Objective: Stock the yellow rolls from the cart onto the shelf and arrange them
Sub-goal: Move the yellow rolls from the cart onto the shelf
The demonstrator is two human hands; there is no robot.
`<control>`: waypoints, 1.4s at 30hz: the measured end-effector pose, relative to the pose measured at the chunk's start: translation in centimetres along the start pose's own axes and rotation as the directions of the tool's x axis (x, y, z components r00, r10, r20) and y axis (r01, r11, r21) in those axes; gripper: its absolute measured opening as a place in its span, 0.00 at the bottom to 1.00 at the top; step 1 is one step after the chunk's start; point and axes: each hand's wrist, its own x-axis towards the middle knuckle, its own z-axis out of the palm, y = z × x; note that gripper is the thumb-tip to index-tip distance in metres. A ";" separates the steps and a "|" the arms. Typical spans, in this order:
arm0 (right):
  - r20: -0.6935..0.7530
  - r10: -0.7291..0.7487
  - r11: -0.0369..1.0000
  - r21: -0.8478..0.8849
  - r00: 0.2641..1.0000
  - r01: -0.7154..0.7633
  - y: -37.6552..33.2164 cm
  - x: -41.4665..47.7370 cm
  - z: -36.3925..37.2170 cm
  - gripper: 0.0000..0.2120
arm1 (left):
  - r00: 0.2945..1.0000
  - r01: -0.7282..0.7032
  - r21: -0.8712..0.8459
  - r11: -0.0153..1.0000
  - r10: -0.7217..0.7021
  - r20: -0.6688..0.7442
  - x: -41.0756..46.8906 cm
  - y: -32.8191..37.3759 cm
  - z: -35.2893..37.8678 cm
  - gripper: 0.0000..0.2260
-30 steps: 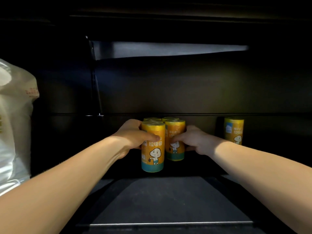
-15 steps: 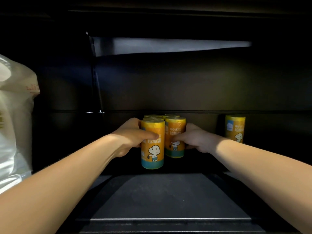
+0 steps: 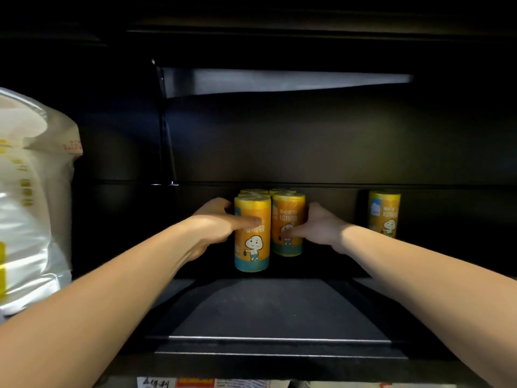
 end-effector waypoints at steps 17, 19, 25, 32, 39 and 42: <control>-0.221 -0.366 0.860 0.289 0.904 0.420 -2.2 -16.0 -4.6 0.23 | 0.803 -0.369 0.117 0.922 0.379 -0.459 -14.4 4.3 4.2 0.16; -0.243 -0.441 0.807 0.314 0.864 0.500 -1.8 -18.8 -4.8 0.21 | 0.781 -0.386 0.166 0.907 0.417 -0.464 -17.0 4.7 5.4 0.15; -0.259 -0.553 0.666 0.433 0.792 0.607 0.5 -25.1 -4.1 0.15 | 0.737 -0.396 0.266 0.879 0.477 -0.478 -24.3 4.7 7.6 0.14; -0.200 -0.605 0.552 0.592 0.770 0.587 3.7 -29.9 -1.0 0.15 | 0.762 -0.306 0.253 0.918 0.395 -0.513 -31.8 0.9 8.9 0.14; -0.056 -0.611 0.537 0.704 0.790 0.465 3.7 -34.2 6.8 0.15 | 0.765 -0.159 0.147 0.976 0.216 -0.607 -38.8 -5.4 7.2 0.14; 0.036 -0.617 0.529 0.759 0.786 0.380 3.3 -36.1 11.0 0.15 | 0.746 -0.087 0.094 0.992 0.128 -0.653 -41.6 -8.6 6.0 0.13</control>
